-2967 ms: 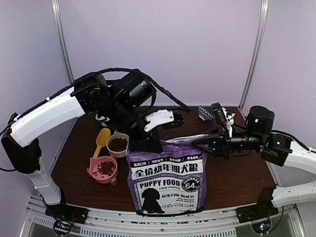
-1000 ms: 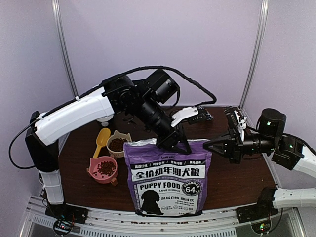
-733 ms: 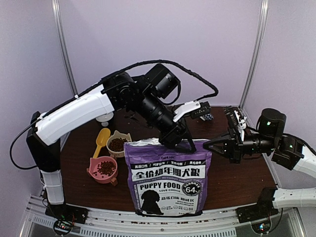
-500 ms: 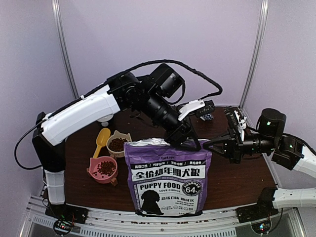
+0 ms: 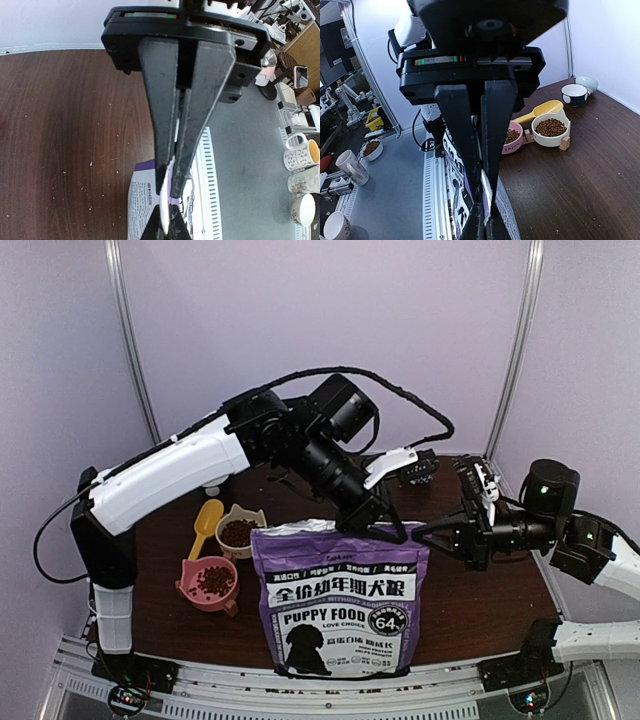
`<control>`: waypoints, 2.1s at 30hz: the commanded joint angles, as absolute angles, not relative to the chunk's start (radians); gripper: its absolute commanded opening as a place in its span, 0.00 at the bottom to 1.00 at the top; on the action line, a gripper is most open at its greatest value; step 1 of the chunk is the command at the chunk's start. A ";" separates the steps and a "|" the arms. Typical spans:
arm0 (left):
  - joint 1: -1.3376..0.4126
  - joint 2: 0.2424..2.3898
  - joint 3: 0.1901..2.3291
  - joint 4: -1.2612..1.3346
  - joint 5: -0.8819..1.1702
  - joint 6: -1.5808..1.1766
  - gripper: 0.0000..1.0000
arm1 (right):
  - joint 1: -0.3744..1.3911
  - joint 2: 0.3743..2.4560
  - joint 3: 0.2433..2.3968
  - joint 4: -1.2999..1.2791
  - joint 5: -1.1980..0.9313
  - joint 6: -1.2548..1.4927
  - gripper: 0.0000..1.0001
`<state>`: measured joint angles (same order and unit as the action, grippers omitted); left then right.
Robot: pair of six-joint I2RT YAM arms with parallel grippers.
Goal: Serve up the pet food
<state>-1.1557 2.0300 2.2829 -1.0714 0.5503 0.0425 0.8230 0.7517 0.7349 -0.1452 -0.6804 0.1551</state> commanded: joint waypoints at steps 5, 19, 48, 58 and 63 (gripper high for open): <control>-1.154 1.997 2.313 -1.138 0.469 0.088 0.21 | 0.818 0.717 0.749 -0.133 -0.678 0.138 0.00; -1.141 1.948 2.272 -1.184 0.391 0.112 0.15 | 0.814 0.705 0.754 -0.147 -0.669 0.137 0.00; -1.127 1.873 2.187 -1.150 0.399 0.108 0.00 | 0.810 0.798 0.753 -0.029 -0.713 0.199 0.26; -1.127 1.873 2.176 -1.132 0.430 0.104 0.00 | 0.819 0.924 0.791 0.084 -0.779 0.219 0.37; -1.127 1.875 2.176 -1.123 0.434 0.103 0.00 | 0.830 0.970 0.808 0.107 -0.804 0.223 0.33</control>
<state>-1.1355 1.9125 2.1803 -1.1675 0.4091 0.1101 0.8204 0.9466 0.7673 0.0452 -0.7635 0.2131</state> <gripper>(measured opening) 0.023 0.358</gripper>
